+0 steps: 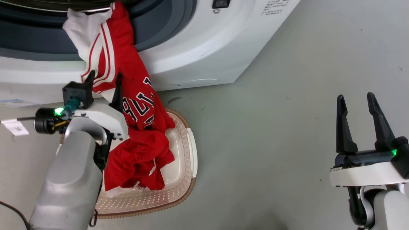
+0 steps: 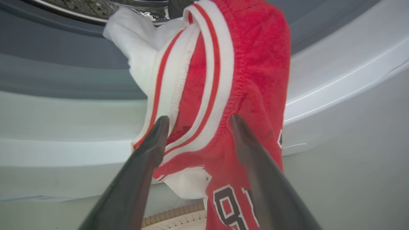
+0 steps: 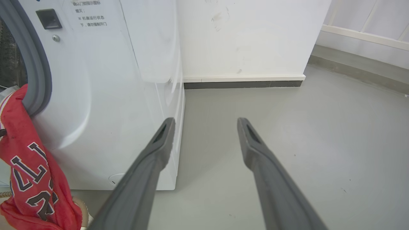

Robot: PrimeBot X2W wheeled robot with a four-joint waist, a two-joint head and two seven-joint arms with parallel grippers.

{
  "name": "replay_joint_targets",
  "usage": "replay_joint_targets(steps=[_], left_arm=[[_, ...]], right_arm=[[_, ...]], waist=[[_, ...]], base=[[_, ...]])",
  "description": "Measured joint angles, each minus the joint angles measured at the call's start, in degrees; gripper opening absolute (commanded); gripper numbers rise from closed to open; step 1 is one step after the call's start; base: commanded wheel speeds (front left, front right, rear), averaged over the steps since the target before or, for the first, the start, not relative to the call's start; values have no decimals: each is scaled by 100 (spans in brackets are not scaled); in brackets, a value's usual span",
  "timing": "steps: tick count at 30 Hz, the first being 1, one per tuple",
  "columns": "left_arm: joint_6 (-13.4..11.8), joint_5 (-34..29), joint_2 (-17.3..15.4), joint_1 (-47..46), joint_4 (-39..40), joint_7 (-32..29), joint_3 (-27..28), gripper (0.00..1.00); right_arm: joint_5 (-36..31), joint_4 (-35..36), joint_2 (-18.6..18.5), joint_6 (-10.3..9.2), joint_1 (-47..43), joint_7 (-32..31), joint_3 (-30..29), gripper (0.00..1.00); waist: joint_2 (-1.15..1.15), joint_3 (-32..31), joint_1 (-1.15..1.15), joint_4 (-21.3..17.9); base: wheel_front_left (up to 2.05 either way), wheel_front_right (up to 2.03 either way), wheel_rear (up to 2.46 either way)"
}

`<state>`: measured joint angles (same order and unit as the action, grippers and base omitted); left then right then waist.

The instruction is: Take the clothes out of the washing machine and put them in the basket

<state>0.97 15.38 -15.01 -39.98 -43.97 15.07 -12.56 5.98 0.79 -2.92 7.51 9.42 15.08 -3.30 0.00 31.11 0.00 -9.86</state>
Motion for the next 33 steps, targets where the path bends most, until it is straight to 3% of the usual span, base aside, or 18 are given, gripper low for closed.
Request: replay_joint_targets(steps=[8,9,10,20,33], left_arm=[[112,-114,-30,-466,-398,0,98,100],[115,-130,-26,-491,-405,0,111,44],[140,-152,-24,-504,-407,-1,127,0],[257,-198,109,-295,-152,-2,344,0],[460,-443,256,879,1273,-1,506,0]], right_arm=[[10,16,0,0,44,1,11,100],[10,16,0,0,51,1,11,100],[11,18,0,0,60,1,9,100],[8,-35,0,0,88,1,-9,100],[-51,-165,0,0,-81,1,-129,100]], waist=[[0,191,0,-60],[0,205,0,-64],[0,219,0,-66],[0,95,0,-22],[0,-625,0,230]], base=[[0,0,0],[0,0,0],[0,0,0],[0,0,0],[0,0,0]])
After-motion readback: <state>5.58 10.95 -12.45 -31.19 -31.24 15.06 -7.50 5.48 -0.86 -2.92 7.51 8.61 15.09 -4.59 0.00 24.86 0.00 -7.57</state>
